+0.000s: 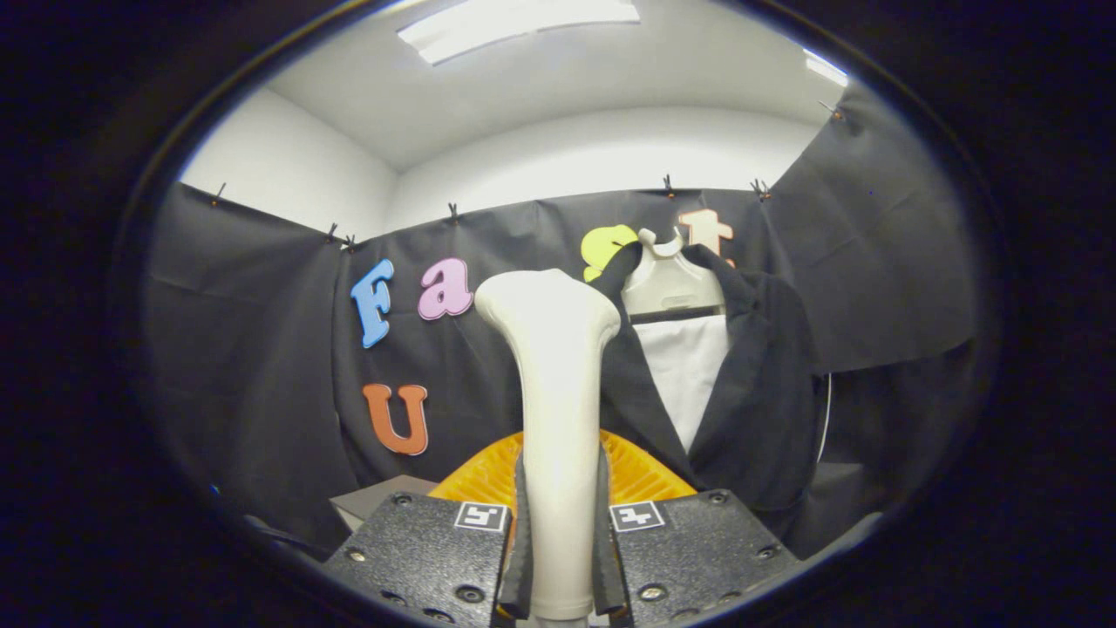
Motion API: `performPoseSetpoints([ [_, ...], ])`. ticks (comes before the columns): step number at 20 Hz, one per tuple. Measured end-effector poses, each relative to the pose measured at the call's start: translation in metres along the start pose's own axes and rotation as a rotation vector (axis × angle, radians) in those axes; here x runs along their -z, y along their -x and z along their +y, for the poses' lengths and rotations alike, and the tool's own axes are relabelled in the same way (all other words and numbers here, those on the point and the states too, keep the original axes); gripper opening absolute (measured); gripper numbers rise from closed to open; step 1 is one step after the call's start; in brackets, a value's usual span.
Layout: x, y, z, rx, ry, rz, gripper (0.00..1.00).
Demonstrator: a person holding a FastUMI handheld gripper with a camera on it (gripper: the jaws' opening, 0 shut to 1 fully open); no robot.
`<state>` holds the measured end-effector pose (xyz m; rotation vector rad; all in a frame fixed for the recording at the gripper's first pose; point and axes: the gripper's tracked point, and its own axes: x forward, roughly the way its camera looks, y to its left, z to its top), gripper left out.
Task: Iron the clothes twice with a garment steamer, once on the left side and once on the right side.
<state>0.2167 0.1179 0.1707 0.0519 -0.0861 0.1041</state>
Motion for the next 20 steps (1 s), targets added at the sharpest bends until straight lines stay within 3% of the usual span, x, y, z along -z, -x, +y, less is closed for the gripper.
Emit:
performPoseSetpoints([
  [8,0.062,-0.014,-0.045,0.043,0.025,0.119,0.30],
  [20,0.157,0.018,-0.071,0.048,0.068,0.240,0.30],
])
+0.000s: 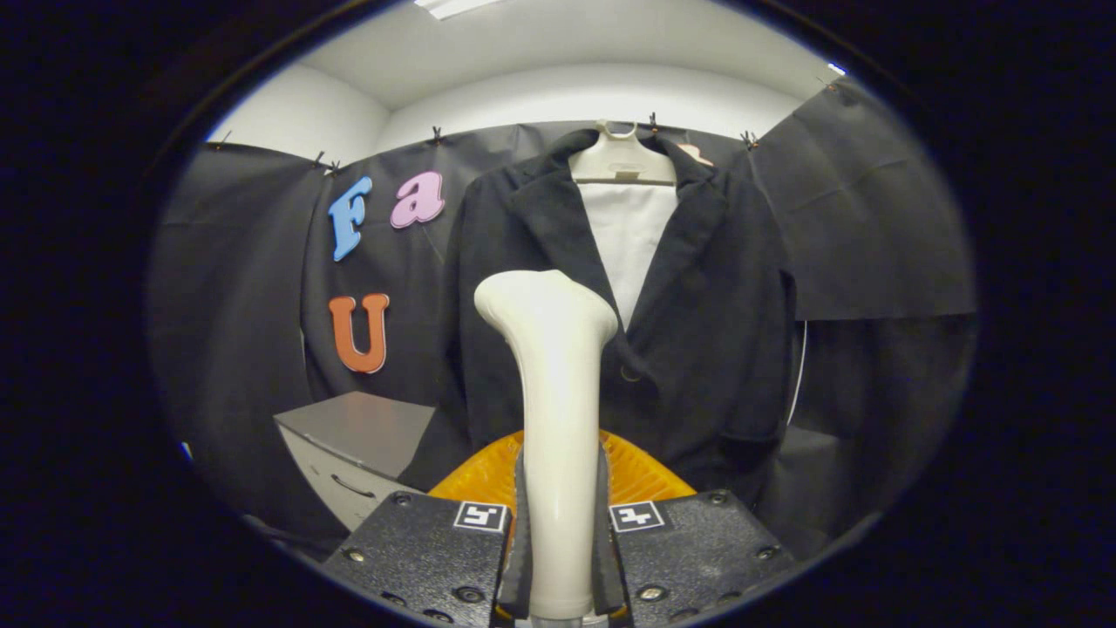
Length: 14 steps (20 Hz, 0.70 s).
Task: Iron the clothes twice with a garment steamer, once on the left side and once on the right side.
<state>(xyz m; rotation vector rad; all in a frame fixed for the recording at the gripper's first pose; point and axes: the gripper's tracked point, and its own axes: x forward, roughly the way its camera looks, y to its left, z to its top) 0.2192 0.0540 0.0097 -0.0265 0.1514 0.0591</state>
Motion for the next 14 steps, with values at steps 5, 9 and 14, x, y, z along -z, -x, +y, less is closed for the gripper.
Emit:
performPoseSetpoints([
  [5,0.040,0.006,-0.003,-0.005,0.016,0.058,0.30],
  [9,0.079,0.010,-0.004,-0.042,-0.018,0.114,0.30],
  [14,0.127,0.015,-0.021,-0.004,0.000,0.191,0.30],
])
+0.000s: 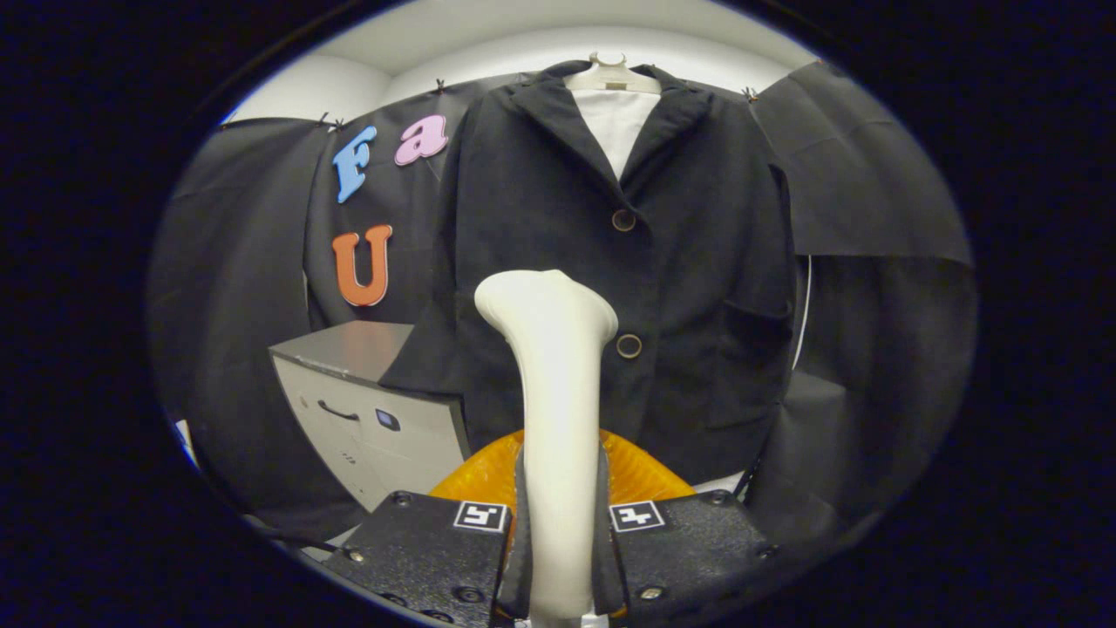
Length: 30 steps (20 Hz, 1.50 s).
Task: Iron the clothes twice with a garment steamer, once on the left side and once on the right side.
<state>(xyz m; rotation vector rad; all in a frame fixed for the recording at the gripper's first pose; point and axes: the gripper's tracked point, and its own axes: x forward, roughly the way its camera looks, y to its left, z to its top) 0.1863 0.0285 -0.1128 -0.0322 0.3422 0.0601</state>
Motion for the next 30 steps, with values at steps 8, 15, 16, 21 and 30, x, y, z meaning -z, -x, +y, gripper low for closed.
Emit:
performPoseSetpoints([
  [8,0.080,0.000,-0.004,-0.002,0.041,0.130,0.30],
  [15,0.151,0.007,-0.007,-0.012,0.065,0.272,0.30],
  [16,0.155,0.011,-0.008,-0.014,0.064,0.284,0.30],
  [21,0.126,0.027,-0.016,-0.025,0.029,0.251,0.30],
  [30,-0.073,0.067,-0.069,-0.026,-0.105,-0.059,0.30],
])
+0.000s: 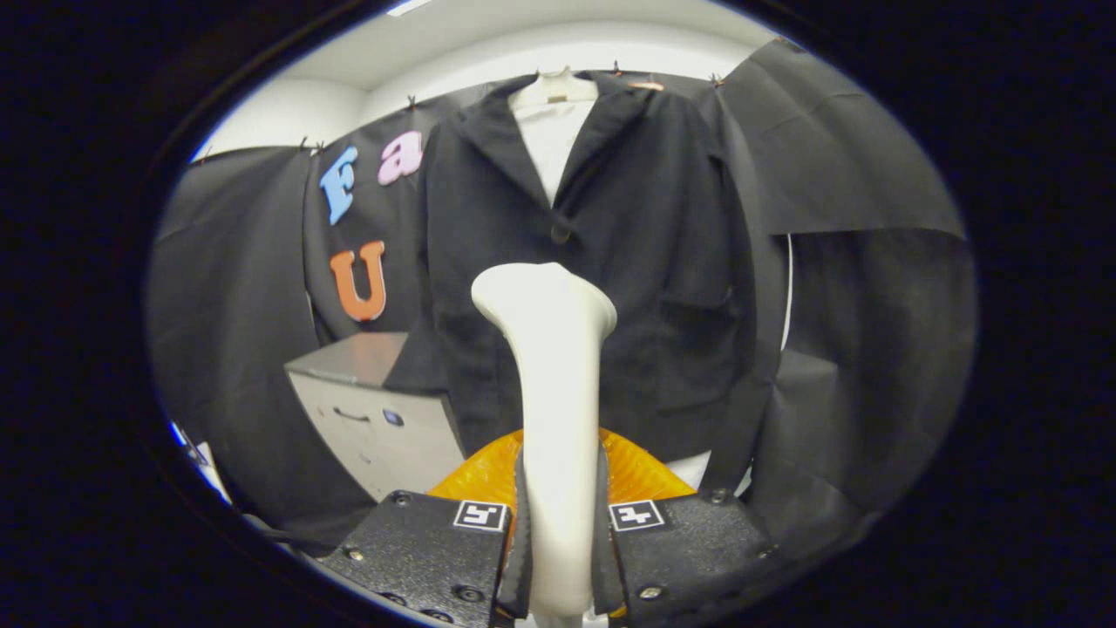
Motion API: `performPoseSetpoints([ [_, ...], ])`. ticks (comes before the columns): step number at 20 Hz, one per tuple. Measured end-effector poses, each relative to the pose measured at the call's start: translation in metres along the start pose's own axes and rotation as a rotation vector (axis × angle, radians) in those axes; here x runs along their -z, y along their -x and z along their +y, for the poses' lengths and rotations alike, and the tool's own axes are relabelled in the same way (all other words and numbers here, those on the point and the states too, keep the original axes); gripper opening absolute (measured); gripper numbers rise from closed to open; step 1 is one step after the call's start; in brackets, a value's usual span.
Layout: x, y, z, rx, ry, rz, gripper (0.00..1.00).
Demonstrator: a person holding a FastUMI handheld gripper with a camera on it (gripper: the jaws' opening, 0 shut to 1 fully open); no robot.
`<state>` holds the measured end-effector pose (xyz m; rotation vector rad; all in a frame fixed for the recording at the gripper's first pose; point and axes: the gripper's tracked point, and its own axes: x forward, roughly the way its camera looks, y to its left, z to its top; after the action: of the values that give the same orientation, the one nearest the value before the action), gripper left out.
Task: Iron the clothes twice with a garment steamer, once on the left side and once on the right side.
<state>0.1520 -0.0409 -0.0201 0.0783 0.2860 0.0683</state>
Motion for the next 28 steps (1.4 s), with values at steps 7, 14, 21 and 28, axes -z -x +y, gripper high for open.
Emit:
performPoseSetpoints([
  [7,-0.152,-0.006,-0.036,0.019,-0.023,-0.244,0.30],
  [14,-0.237,-0.051,-0.060,0.040,-0.047,-0.340,0.29],
  [21,-0.249,-0.080,-0.070,0.019,-0.020,-0.348,0.30],
  [28,-0.219,-0.078,-0.060,0.015,-0.001,-0.322,0.30],
])
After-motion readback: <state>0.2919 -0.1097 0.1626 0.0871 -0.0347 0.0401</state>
